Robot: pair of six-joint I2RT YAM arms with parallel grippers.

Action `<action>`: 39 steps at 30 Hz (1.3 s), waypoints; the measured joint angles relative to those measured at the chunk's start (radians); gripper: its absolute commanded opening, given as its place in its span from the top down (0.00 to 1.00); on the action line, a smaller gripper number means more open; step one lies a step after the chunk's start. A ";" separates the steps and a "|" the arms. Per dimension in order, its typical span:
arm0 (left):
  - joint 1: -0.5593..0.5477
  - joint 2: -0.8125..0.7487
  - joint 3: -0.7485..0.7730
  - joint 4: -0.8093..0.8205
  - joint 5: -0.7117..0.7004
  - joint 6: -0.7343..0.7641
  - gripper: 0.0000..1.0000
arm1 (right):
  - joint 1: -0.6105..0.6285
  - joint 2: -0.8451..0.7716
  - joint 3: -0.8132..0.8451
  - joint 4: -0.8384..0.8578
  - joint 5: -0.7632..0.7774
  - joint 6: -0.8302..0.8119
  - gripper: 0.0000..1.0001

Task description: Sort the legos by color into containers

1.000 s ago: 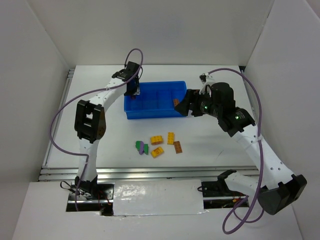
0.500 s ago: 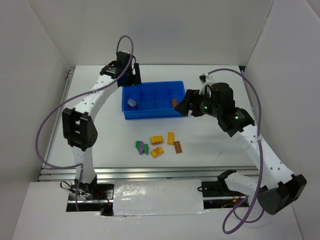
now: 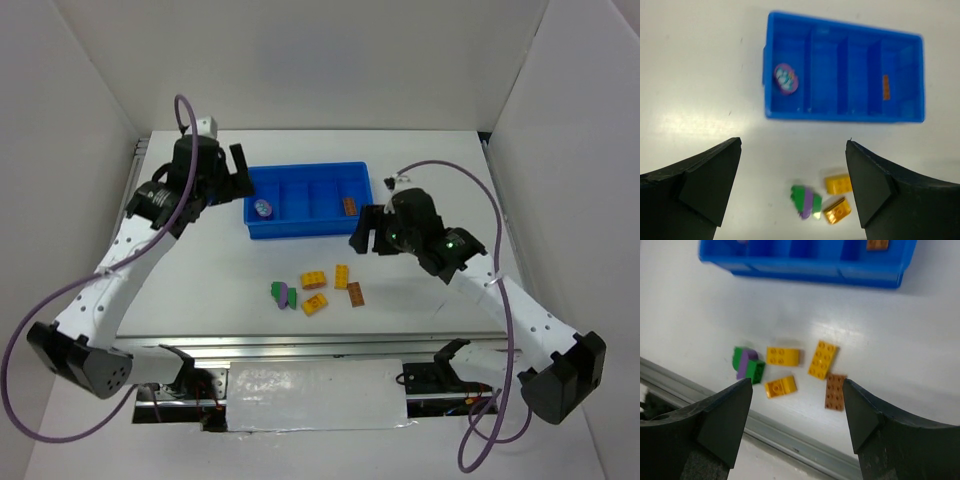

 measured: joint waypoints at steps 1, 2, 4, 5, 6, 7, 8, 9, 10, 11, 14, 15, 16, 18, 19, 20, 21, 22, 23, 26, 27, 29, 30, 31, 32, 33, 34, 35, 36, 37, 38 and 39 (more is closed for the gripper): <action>-0.001 -0.034 -0.042 -0.018 0.000 -0.002 0.01 | 0.031 0.000 -0.027 -0.010 0.025 0.009 0.20; -0.001 -0.061 -0.078 -0.029 -0.002 -0.001 0.01 | 0.062 0.000 -0.056 -0.019 0.046 0.019 0.20; -0.001 -0.127 -0.158 -0.048 -0.008 0.010 0.01 | 0.111 0.000 -0.110 -0.036 0.074 0.040 0.21; -0.001 -0.161 -0.199 -0.050 -0.011 0.016 0.00 | 0.132 -0.002 -0.146 -0.037 0.080 0.051 0.21; -0.001 -0.199 -0.244 -0.047 -0.018 0.018 0.00 | 0.143 -0.004 -0.174 -0.037 0.079 0.061 0.22; -0.001 -0.237 -0.288 -0.052 -0.027 0.020 0.01 | 0.150 -0.006 -0.209 -0.038 0.079 0.063 0.23; -0.001 -0.275 -0.336 -0.036 -0.038 0.019 0.01 | 0.151 -0.006 -0.236 -0.036 0.080 0.069 0.23; -0.001 -0.317 -0.388 -0.035 -0.050 0.018 0.00 | 0.151 -0.005 -0.259 -0.035 0.080 0.074 0.24; -0.001 -0.351 -0.433 -0.037 -0.064 0.015 0.01 | 0.151 0.000 -0.280 -0.033 0.080 0.080 0.24; -0.001 -0.377 -0.468 -0.040 -0.076 0.014 0.00 | 0.151 0.011 -0.292 -0.031 0.083 0.082 0.24; -0.001 -0.405 -0.503 -0.051 -0.113 0.012 0.00 | 0.159 0.099 -0.298 -0.004 0.092 0.088 0.27; -0.001 -0.407 -0.504 -0.048 -0.123 0.012 0.01 | 0.161 0.136 -0.298 0.010 0.097 0.088 0.29; -0.001 -0.411 -0.504 -0.043 -0.132 0.013 0.00 | 0.166 0.176 -0.298 0.021 0.100 0.088 0.29; 0.001 -0.420 -0.504 -0.036 -0.143 0.014 0.00 | 0.175 0.236 -0.298 0.028 0.109 0.089 0.31; 0.002 -0.422 -0.504 -0.034 -0.145 0.014 0.01 | 0.182 0.256 -0.298 0.029 0.115 0.089 0.31; 0.002 -0.423 -0.504 -0.032 -0.145 0.014 0.00 | 0.187 0.269 -0.298 0.030 0.120 0.089 0.32; 0.003 -0.422 -0.504 -0.031 -0.146 0.014 0.00 | 0.191 0.275 -0.298 0.032 0.122 0.090 0.32; 0.005 -0.419 -0.504 -0.031 -0.147 0.015 0.00 | 0.193 0.277 -0.298 0.039 0.124 0.091 0.32; 0.006 -0.416 -0.504 -0.031 -0.147 0.016 0.00 | 0.195 0.280 -0.298 0.046 0.124 0.093 0.33; 0.006 -0.407 -0.504 -0.031 -0.145 0.017 0.00 | 0.197 0.310 -0.298 0.069 0.124 0.100 0.33; 0.006 -0.407 -0.504 -0.031 -0.144 0.018 0.00 | 0.201 0.323 -0.298 0.074 0.125 0.103 0.33; 0.006 -0.407 -0.504 -0.030 -0.140 0.018 0.01 | 0.215 0.352 -0.298 0.080 0.129 0.111 0.33; 0.006 -0.407 -0.504 -0.029 -0.140 0.019 0.00 | 0.222 0.365 -0.297 0.080 0.130 0.114 0.33; 0.006 -0.407 -0.504 -0.029 -0.139 0.019 0.01 | 0.227 0.376 -0.296 0.080 0.134 0.116 0.33; 0.006 -0.407 -0.504 -0.028 -0.138 0.019 0.01 | 0.230 0.386 -0.292 0.078 0.140 0.119 0.34; 0.006 -0.407 -0.504 -0.027 -0.137 0.019 0.00 | 0.232 0.392 -0.286 0.078 0.145 0.120 0.35; 0.006 -0.407 -0.504 -0.026 -0.136 0.019 0.00 | 0.232 0.396 -0.282 0.079 0.148 0.122 0.37; 0.006 -0.407 -0.504 -0.025 -0.133 0.020 0.00 | 0.232 0.407 -0.274 0.075 0.151 0.123 0.38; 0.006 -0.407 -0.504 -0.024 -0.131 0.020 0.00 | 0.232 0.416 -0.267 0.070 0.156 0.126 0.43; 0.006 -0.407 -0.504 -0.024 -0.129 0.020 0.00 | 0.232 0.425 -0.260 0.066 0.163 0.128 0.45; 0.006 -0.407 -0.504 -0.024 -0.127 0.021 0.00 | 0.233 0.434 -0.252 0.059 0.169 0.132 0.47; 0.006 -0.407 -0.504 -0.024 -0.125 0.021 0.00 | 0.234 0.444 -0.242 0.053 0.175 0.134 0.50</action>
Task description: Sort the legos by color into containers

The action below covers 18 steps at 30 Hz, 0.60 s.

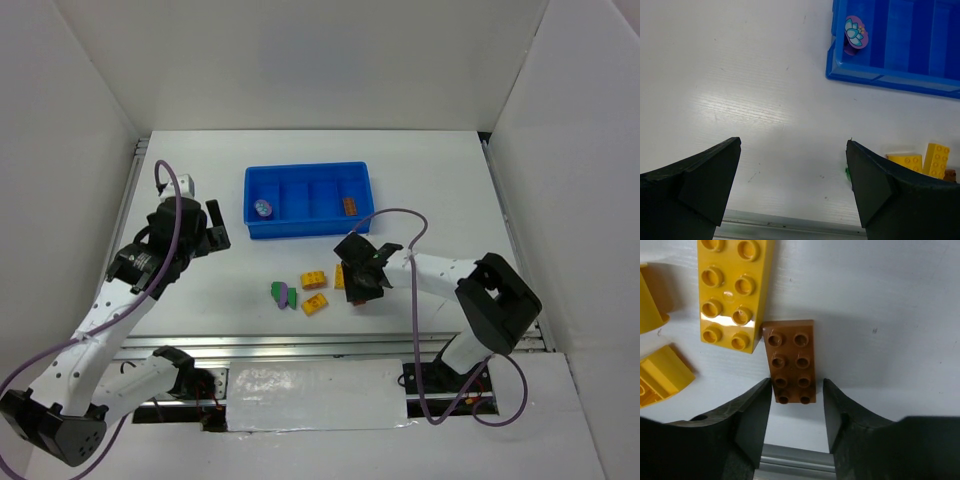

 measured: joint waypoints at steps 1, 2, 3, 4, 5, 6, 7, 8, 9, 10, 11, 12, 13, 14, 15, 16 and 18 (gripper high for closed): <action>0.000 0.000 0.000 0.000 0.002 0.000 0.00 | 0.000 0.008 0.008 -0.004 0.005 0.002 0.54; 0.000 -0.001 0.000 0.000 0.004 0.000 0.00 | 0.000 0.016 0.016 -0.009 0.011 0.003 0.56; 0.000 -0.001 0.000 0.000 0.004 0.000 0.00 | 0.000 0.020 0.020 -0.011 0.016 0.003 0.58; 0.000 -0.002 0.000 0.000 0.005 0.000 0.00 | 0.000 0.021 0.021 -0.013 0.019 0.004 0.58; 0.000 -0.003 0.000 0.000 0.005 0.000 0.00 | 0.000 0.021 0.021 -0.013 0.022 0.006 0.58; 0.000 -0.003 0.000 0.000 0.006 0.001 0.01 | 0.000 0.021 0.021 -0.014 0.023 0.008 0.61; 0.000 -0.005 0.000 0.001 0.008 0.001 0.01 | 0.000 0.021 0.021 -0.015 0.024 0.010 0.70; 0.000 -0.006 0.000 0.001 0.010 0.001 0.01 | 0.000 0.021 0.021 -0.016 0.027 0.014 0.72; 0.000 -0.007 0.000 0.002 0.011 0.002 0.00 | 0.000 0.021 0.022 -0.018 0.029 0.018 0.74; 0.000 -0.008 0.000 0.003 0.012 0.002 0.01 | 0.000 0.021 0.022 -0.019 0.031 0.025 0.76; 0.000 -0.009 0.000 0.004 0.013 0.003 0.00 | 0.000 0.021 0.022 -0.019 0.033 0.030 0.79; 0.000 -0.009 0.000 0.006 0.014 0.003 0.01 | 0.000 0.020 0.022 -0.020 0.034 0.034 0.82; 0.000 -0.009 0.000 0.007 0.016 0.003 0.00 | 0.000 0.019 0.022 -0.020 0.034 0.038 0.85; 0.000 -0.009 0.000 0.007 0.018 0.003 0.00 | 0.000 0.019 0.022 -0.021 0.035 0.042 0.86; 0.000 -0.009 0.000 0.007 0.019 0.003 0.01 | 0.000 0.017 0.021 -0.022 0.036 0.047 0.94; 0.000 -0.009 0.000 0.007 0.019 0.003 0.00 | 0.000 0.015 0.019 -0.021 0.037 0.051 0.95; 0.000 -0.009 0.000 0.007 0.019 0.003 0.00 | -0.002 0.002 0.009 -0.016 0.041 0.059 0.97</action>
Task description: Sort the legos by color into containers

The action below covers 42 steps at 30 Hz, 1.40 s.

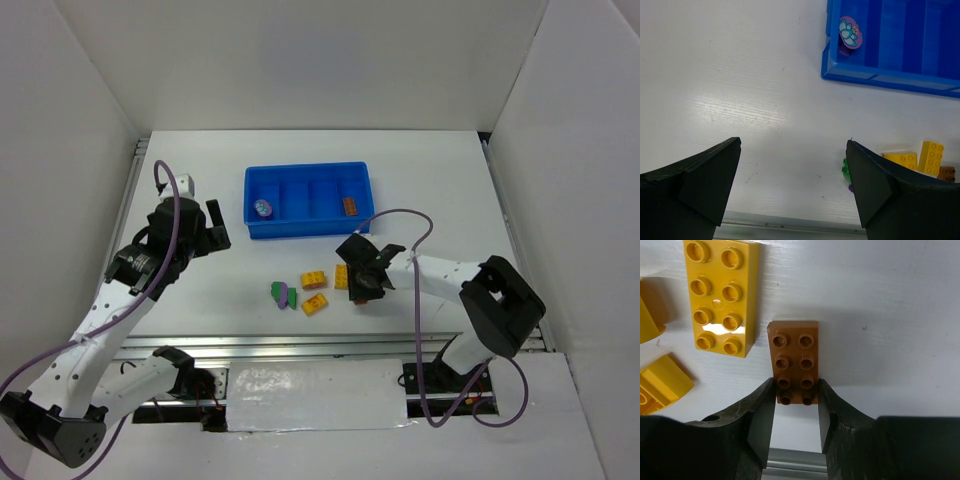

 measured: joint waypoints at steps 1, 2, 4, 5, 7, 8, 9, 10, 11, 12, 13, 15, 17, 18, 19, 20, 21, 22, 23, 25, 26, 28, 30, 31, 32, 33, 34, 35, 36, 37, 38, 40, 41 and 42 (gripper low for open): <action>0.000 0.000 0.000 0.000 0.000 0.000 0.00 | -0.003 -0.010 -0.007 0.002 0.001 0.001 0.98; 0.000 0.000 0.000 0.000 0.000 0.000 0.00 | -0.006 -0.025 -0.016 0.001 0.001 0.001 0.98; 0.000 -0.001 0.000 0.000 0.000 0.000 0.00 | -0.013 -0.051 -0.024 0.000 0.002 0.001 0.99; 0.000 -0.002 0.000 0.000 0.000 0.000 0.00 | -0.015 -0.059 -0.024 0.000 0.005 0.001 0.99; 0.000 -0.006 -0.002 0.000 0.000 0.000 0.00 | -0.019 -0.067 -0.024 -0.001 0.018 0.000 0.99; 0.000 -0.008 -0.002 0.000 0.000 0.000 0.00 | -0.019 -0.068 -0.023 -0.004 0.023 0.000 0.99; 0.000 -0.008 -0.002 0.000 0.000 0.000 0.00 | -0.020 -0.069 -0.022 -0.008 0.028 0.000 1.00; 0.000 -0.008 -0.002 0.000 0.000 0.000 0.00 | -0.021 -0.069 -0.021 -0.014 0.033 0.000 1.00; 0.000 -0.008 -0.002 0.000 0.000 0.000 0.00 | -0.021 -0.072 -0.019 -0.020 0.038 0.000 1.00; 0.000 -0.008 -0.002 0.000 0.000 0.000 0.00 | -0.021 -0.079 -0.015 -0.030 0.041 0.000 1.00; 0.000 -0.008 -0.003 0.001 0.000 0.001 0.01 | -0.021 -0.089 -0.009 -0.043 0.045 0.000 1.00; 0.000 -0.008 -0.004 0.001 0.000 0.001 0.00 | -0.026 -0.126 0.013 -0.071 0.050 -0.001 1.00; 0.000 -0.008 -0.005 0.001 0.000 0.001 0.00 | -0.037 -0.167 0.074 -0.107 0.053 -0.013 1.00; 0.000 -0.008 -0.006 0.001 0.000 0.002 0.00 | -0.048 -0.176 0.117 -0.125 0.053 -0.022 1.00; 0.000 -0.008 -0.006 0.001 0.000 0.002 0.00 | -0.064 -0.179 0.172 -0.132 0.052 -0.037 1.00; 0.000 -0.008 -0.006 0.002 0.000 0.005 0.00 | -0.087 -0.174 0.233 -0.135 0.049 -0.058 1.00; 0.000 -0.008 -0.006 0.002 0.000 0.012 0.00 | -0.111 -0.162 0.295 -0.134 0.045 -0.075 1.00; 0.000 -0.008 -0.006 0.003 0.000 0.016 0.00 | -0.144 -0.140 0.370 -0.138 0.034 -0.097 1.00; 0.000 -0.008 -0.006 0.004 0.000 0.019 0.00 | -0.168 -0.115 0.424 -0.133 0.029 -0.116 1.00; 0.001 -0.007 -0.006 0.008 0.000 0.022 0.00 | -0.230 -0.019 0.589 -0.148 0.008 -0.164 1.00; 0.001 -0.006 -0.006 0.010 0.000 0.023 0.00 | -0.246 0.031 0.653 -0.151 0.006 -0.181 1.00; 0.002 0.000 -0.006 0.015 0.010 0.023 0.00 | -0.278 0.158 0.809 -0.160 0.013 -0.214 1.00; 0.003 0.007 -0.006 0.017 0.027 0.025 0.00 | -0.293 0.277 0.921 -0.168 0.016 -0.238 1.00; 0.004 0.010 -0.006 0.018 0.036 0.026 0.01 | -0.297 0.335 0.973 -0.184 0.016 -0.246 1.00; 0.004 0.013 -0.008 0.021 0.043 0.027 0.01 | -0.302 0.382 1.011 -0.195 0.014 -0.252 1.00; 0.004 0.014 -0.011 0.023 0.048 0.028 0.00 | -0.309 0.433 1.058 -0.217 0.014 -0.256 1.00; 0.004 0.014 -0.014 0.024 0.054 0.029 0.00 | -0.313 0.469 1.088 -0.225 0.013 -0.262 1.00; 0.004 0.014 -0.016 0.023 0.058 0.031 0.00 | -0.318 0.507 1.117 -0.238 0.014 -0.267 0.98; 0.005 0.014 -0.018 0.024 0.064 0.037 0.00 | -0.323 0.529 1.133 -0.249 0.014 -0.270 0.97; 0.005 0.014 -0.019 0.024 0.069 0.042 0.00 | -0.330 0.546 1.145 -0.260 0.014 -0.272 0.91; 0.005 0.014 -0.020 0.024 0.073 0.044 0.00 | -0.336 0.559 1.153 -0.271 0.014 -0.275 0.88; 0.005 0.014 -0.020 0.027 0.082 0.046 0.00 | -0.345 0.568 1.156 -0.288 0.015 -0.282 0.82; 0.005 0.013 -0.020 0.029 0.089 0.047 0.00 | -0.349 0.568 1.156 -0.293 0.015 -0.285 0.78; 0.005 0.013 -0.020 0.030 0.094 0.047 0.01 | -0.354 0.568 1.156 -0.296 0.015 -0.289 0.76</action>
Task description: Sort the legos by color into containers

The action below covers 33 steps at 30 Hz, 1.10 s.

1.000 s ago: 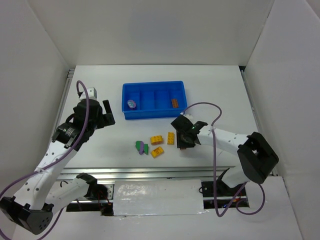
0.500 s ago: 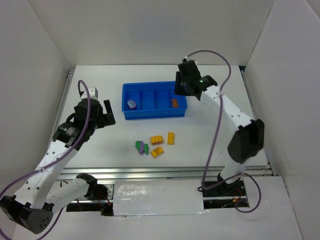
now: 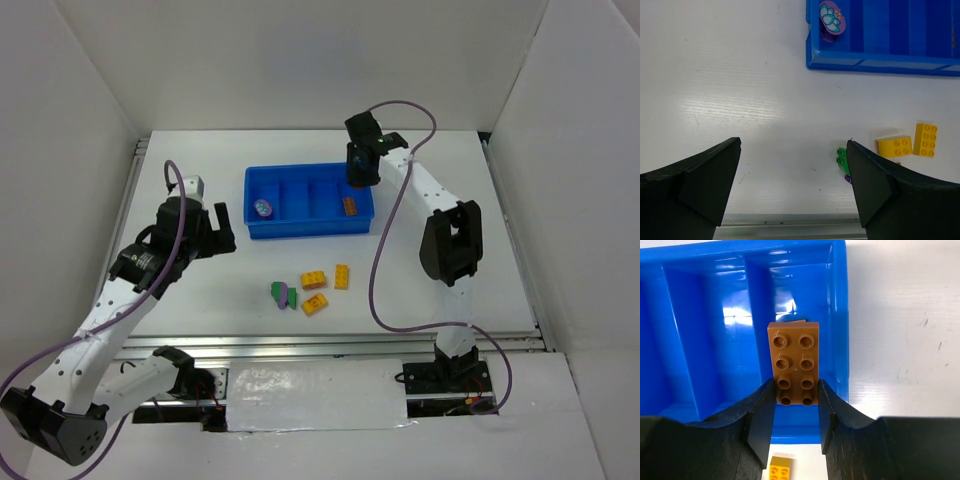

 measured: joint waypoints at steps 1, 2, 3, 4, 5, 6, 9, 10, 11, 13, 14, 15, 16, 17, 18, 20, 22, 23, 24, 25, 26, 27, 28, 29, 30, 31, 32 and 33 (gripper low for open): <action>0.000 0.000 0.000 0.000 0.004 0.001 0.00 | -0.003 0.000 0.000 -0.001 0.000 0.000 0.72; 0.000 0.000 0.000 0.000 0.007 0.001 0.00 | -0.005 0.000 0.000 -0.002 -0.001 -0.001 0.59; 0.000 0.000 0.000 0.000 0.011 0.002 0.01 | -0.005 0.001 0.000 -0.003 -0.001 -0.001 0.51; 0.001 0.000 0.000 0.000 0.013 0.002 0.00 | -0.005 0.002 0.000 -0.003 -0.003 0.000 0.44; 0.001 0.000 0.000 0.000 0.016 0.002 0.00 | -0.005 0.002 0.000 -0.003 -0.005 0.000 0.42; 0.001 0.000 0.000 0.001 0.019 0.002 0.00 | -0.005 0.002 0.000 -0.005 -0.008 -0.002 0.40; 0.001 0.000 0.000 0.000 0.024 0.002 0.01 | -0.005 0.002 0.003 -0.007 -0.016 -0.004 0.32; 0.001 0.000 0.000 0.001 0.027 0.002 0.01 | -0.005 0.002 0.006 -0.010 -0.019 -0.005 0.30; 0.001 0.000 0.000 0.001 0.029 0.002 0.00 | -0.005 0.002 0.013 -0.017 -0.021 -0.006 0.30; 0.001 0.000 0.000 0.001 0.034 0.003 0.00 | -0.005 0.000 0.028 -0.025 -0.023 -0.006 0.30; 0.001 0.001 -0.001 0.002 0.039 0.003 0.00 | -0.005 -0.006 0.032 -0.028 -0.025 -0.006 0.30; 0.001 0.001 -0.004 0.008 0.048 0.006 0.00 | -0.004 -0.016 0.032 -0.032 -0.030 -0.005 0.30; 0.001 0.002 -0.008 0.015 0.063 0.008 0.00 | -0.004 -0.035 0.028 -0.038 -0.037 -0.003 0.30; 0.001 0.006 -0.013 0.021 0.084 0.012 0.00 | -0.003 -0.067 0.000 -0.024 -0.047 0.000 0.30; -0.002 0.019 -0.014 0.023 0.106 0.020 0.00 | 0.000 -0.122 -0.053 -0.014 -0.062 0.003 0.30; -0.026 0.056 -0.013 0.023 0.126 0.019 0.01 | 0.011 -0.255 -0.192 0.024 -0.093 0.013 0.29; -0.085 0.115 -0.011 0.018 0.119 -0.002 0.00 | 0.032 -0.414 -0.339 0.050 -0.128 0.027 0.29; -0.126 0.144 -0.011 0.014 0.110 -0.017 0.00 | 0.045 -0.496 -0.408 0.065 -0.151 0.032 0.29; -0.162 0.170 -0.011 0.010 0.103 -0.039 0.01 | 0.055 -0.571 -0.463 0.078 -0.172 0.040 0.29; -0.194 0.192 -0.013 0.011 0.105 -0.064 0.01 | 0.066 -0.637 -0.515 0.097 -0.193 0.048 0.29; -0.224 0.207 -0.021 0.021 0.108 -0.088 0.00 | 0.075 -0.697 -0.567 0.124 -0.216 0.055 0.28; -0.252 0.218 -0.040 0.042 0.116 -0.113 0.00 | 0.081 -0.762 -0.623 0.147 -0.243 0.058 0.28; -0.267 0.228 -0.058 0.057 0.124 -0.125 0.00 | 0.082 -0.797 -0.658 0.158 -0.259 0.063 0.28; -0.280 0.240 -0.079 0.069 0.131 -0.142 0.01 | 0.082 -0.835 -0.699 0.173 -0.279 0.066 0.28; -0.288 0.256 -0.097 0.077 0.135 -0.163 0.01 | 0.082 -0.865 -0.733 0.179 -0.299 0.071 0.28; -0.294 0.281 -0.112 0.081 0.137 -0.175 0.01 | 0.082 -0.885 -0.764 0.185 -0.316 0.072 0.28; -0.298 0.306 -0.125 0.089 0.141 -0.190 0.01 | 0.082 -0.895 -0.784 0.186 -0.325 0.072 0.28; -0.307 0.331 -0.137 0.100 0.142 -0.207 0.01 | 0.084 -0.906 -0.807 0.188 -0.338 0.072 0.28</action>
